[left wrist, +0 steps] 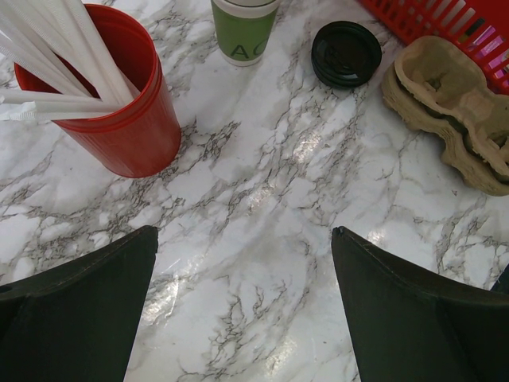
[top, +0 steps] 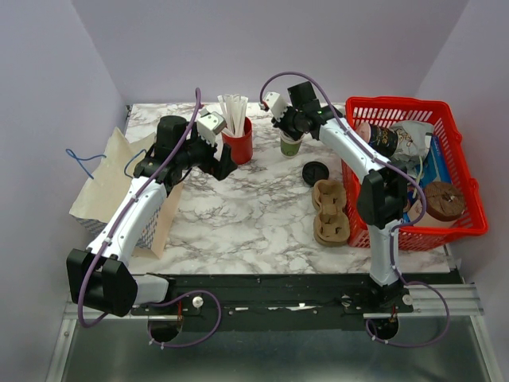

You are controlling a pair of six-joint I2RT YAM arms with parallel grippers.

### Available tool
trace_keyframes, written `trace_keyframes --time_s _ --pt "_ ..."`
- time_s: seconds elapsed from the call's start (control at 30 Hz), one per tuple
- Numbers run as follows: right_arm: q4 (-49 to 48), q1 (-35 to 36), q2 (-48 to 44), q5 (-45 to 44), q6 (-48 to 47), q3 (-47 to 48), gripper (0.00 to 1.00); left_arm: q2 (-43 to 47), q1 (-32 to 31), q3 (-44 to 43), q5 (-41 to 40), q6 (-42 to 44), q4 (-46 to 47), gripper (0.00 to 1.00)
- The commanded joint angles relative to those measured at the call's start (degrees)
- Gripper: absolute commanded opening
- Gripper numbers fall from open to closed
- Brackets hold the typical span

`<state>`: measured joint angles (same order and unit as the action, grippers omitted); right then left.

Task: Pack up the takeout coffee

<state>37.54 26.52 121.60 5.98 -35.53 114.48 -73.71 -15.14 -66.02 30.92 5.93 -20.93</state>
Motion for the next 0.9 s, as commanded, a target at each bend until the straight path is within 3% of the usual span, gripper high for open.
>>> trace_keyframes --time_s 0.0,0.5,0.6,0.87 --pt "0.43 -0.86 2.06 -1.06 -0.59 0.13 0.22 0.50 0.02 0.98 1.43 -0.40 0.89 0.98" --pt "0.52 -0.86 2.15 -0.88 -1.47 -1.09 0.16 0.24 -0.07 1.33 1.60 -0.66 1.50 0.98" --pt "0.43 -0.86 1.80 -0.97 -2.18 -1.54 0.00 0.06 -0.07 1.24 1.60 -0.75 1.68 0.98" --pt "0.34 -0.86 -0.31 -3.87 -4.19 1.45 0.00 -0.29 -0.07 1.07 1.95 -1.10 1.94 0.98"
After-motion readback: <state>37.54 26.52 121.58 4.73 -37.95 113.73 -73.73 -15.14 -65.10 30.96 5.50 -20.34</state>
